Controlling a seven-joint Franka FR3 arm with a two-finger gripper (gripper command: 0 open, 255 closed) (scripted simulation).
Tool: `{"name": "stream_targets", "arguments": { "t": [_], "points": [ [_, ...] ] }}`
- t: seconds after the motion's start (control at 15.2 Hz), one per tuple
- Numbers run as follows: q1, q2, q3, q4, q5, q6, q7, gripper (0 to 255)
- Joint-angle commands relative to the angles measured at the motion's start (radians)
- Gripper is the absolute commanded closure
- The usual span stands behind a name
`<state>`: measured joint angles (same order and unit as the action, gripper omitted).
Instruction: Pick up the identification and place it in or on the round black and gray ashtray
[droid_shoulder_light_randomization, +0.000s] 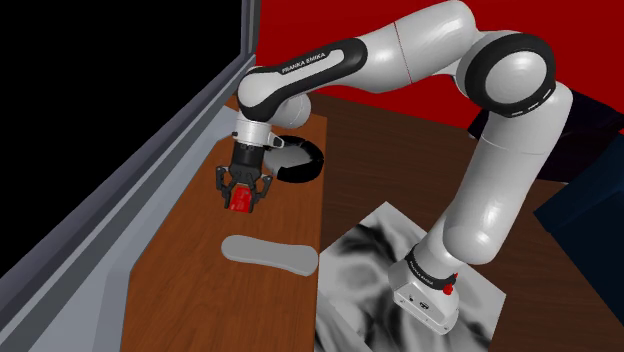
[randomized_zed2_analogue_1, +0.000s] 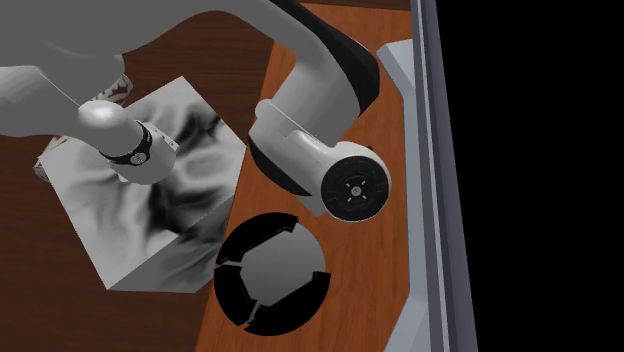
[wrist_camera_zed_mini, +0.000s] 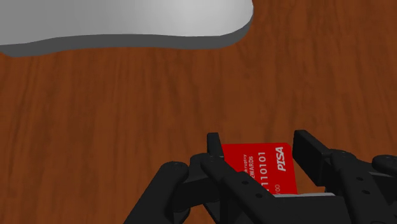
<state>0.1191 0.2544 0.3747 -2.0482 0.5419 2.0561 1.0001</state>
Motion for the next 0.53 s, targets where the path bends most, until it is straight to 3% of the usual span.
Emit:
{"name": "stream_targets", "arguments": {
  "t": [0.0, 0.46],
  "points": [
    [0.003, 0.009, 0.002, -0.003, 0.000, 0.021, 0.000, 255],
    [-0.003, -0.041, 0.001, 0.016, 0.001, -0.043, 0.025, 255]
  ]
}}
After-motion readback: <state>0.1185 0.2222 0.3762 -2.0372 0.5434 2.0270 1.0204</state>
